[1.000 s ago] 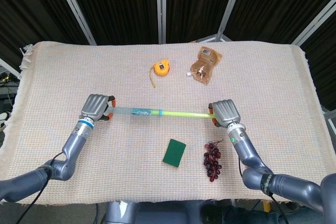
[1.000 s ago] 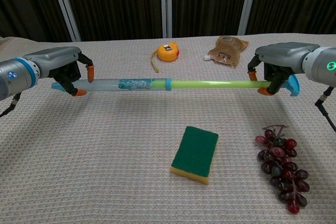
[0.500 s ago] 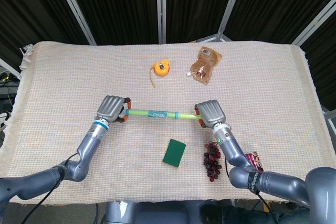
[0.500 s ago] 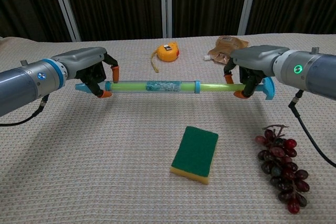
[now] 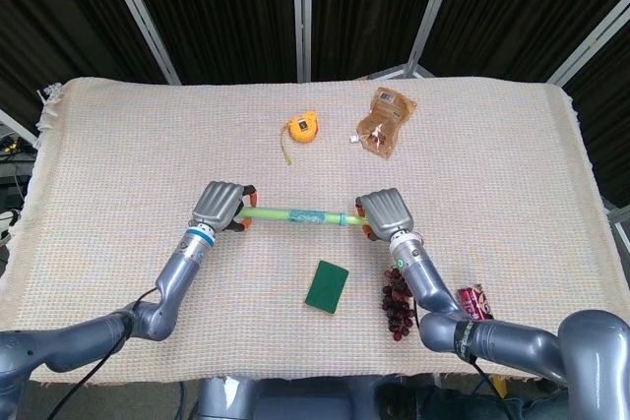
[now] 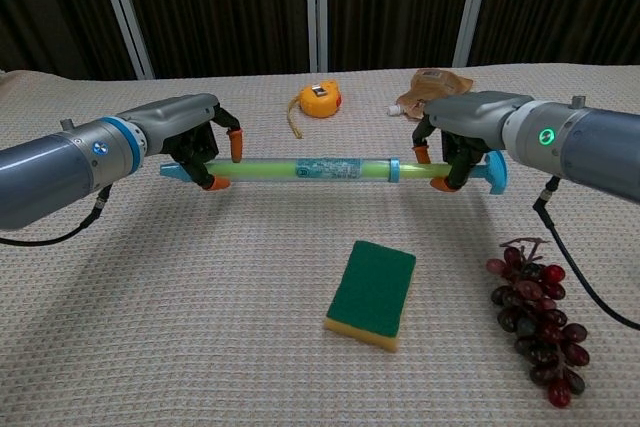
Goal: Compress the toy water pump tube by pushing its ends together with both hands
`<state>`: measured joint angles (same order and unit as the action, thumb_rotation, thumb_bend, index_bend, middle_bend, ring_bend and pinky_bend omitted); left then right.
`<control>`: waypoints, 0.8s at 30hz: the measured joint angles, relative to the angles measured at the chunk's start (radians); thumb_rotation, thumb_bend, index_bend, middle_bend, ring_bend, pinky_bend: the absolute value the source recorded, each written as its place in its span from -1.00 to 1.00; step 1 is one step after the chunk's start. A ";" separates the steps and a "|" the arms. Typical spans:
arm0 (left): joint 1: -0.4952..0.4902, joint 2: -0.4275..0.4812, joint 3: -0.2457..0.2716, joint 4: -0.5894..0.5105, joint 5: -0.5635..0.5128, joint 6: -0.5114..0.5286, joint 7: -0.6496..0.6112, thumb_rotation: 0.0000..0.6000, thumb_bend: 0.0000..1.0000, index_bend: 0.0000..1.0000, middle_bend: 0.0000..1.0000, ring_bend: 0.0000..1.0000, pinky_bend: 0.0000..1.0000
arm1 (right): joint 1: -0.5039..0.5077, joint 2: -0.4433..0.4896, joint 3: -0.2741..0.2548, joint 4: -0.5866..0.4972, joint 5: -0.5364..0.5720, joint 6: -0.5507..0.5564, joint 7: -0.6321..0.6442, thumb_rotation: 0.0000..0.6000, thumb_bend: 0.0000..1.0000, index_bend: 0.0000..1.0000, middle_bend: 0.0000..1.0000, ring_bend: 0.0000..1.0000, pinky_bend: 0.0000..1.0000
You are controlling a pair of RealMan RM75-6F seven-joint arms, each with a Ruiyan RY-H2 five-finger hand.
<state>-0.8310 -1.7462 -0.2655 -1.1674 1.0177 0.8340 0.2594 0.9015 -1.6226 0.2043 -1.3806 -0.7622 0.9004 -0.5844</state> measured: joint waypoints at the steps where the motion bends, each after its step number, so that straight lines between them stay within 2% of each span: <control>1: -0.001 0.000 0.000 0.000 0.000 0.000 -0.002 1.00 0.01 0.39 0.82 0.73 1.00 | -0.001 0.001 -0.001 0.000 0.000 0.000 0.002 1.00 -0.25 0.01 1.00 1.00 1.00; 3: -0.001 0.001 0.001 -0.001 0.001 0.000 -0.005 1.00 -0.05 0.09 0.82 0.73 1.00 | -0.002 0.003 -0.002 -0.002 0.001 0.000 0.006 1.00 -0.69 -0.55 0.99 1.00 1.00; 4: -0.001 0.003 0.003 -0.001 0.003 0.000 -0.007 1.00 -0.16 -0.18 0.82 0.73 1.00 | -0.003 0.005 -0.002 -0.004 0.002 0.000 0.008 1.00 -0.80 -0.68 0.99 1.00 1.00; 5: 0.000 0.006 0.004 -0.003 0.005 0.000 -0.011 1.00 -0.26 -0.35 0.82 0.73 1.00 | -0.005 0.009 -0.002 -0.006 0.002 0.000 0.012 1.00 -0.95 -0.88 0.98 1.00 1.00; 7: 0.003 0.012 0.006 -0.007 0.006 -0.001 -0.019 1.00 -0.59 -0.72 0.82 0.73 1.00 | -0.009 0.017 -0.003 -0.011 0.001 0.005 0.016 1.00 -1.00 -1.00 0.95 1.00 1.00; 9: 0.006 0.023 0.009 -0.017 0.005 -0.005 -0.025 1.00 -0.80 -0.90 0.81 0.73 1.00 | -0.016 0.028 -0.006 -0.019 -0.008 0.014 0.020 1.00 -1.00 -1.00 0.93 1.00 1.00; 12: 0.016 0.047 0.015 -0.041 0.000 -0.005 -0.025 1.00 -0.88 -0.98 0.81 0.73 1.00 | -0.029 0.050 -0.015 -0.033 -0.034 0.029 0.028 1.00 -1.00 -1.00 0.92 1.00 1.00; 18: 0.068 0.131 0.027 -0.126 0.005 0.051 -0.036 1.00 -0.88 -0.98 0.79 0.73 1.00 | -0.093 0.128 -0.056 -0.074 -0.148 0.093 0.076 1.00 -1.00 -1.00 0.89 1.00 1.00; 21: 0.103 0.190 0.033 -0.189 0.020 0.093 -0.050 1.00 -0.88 -0.98 0.73 0.72 1.00 | -0.146 0.194 -0.082 -0.106 -0.221 0.141 0.128 1.00 -1.00 -1.00 0.86 1.00 1.00; 24: 0.142 0.255 0.044 -0.254 0.049 0.146 -0.061 1.00 -0.88 -0.98 0.57 0.60 0.98 | -0.198 0.259 -0.104 -0.138 -0.287 0.193 0.186 1.00 -1.00 -1.00 0.77 0.95 1.00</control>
<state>-0.6886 -1.4916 -0.2214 -1.4214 1.0667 0.9802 0.1980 0.7033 -1.3638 0.1004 -1.5189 -1.0496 1.0937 -0.3982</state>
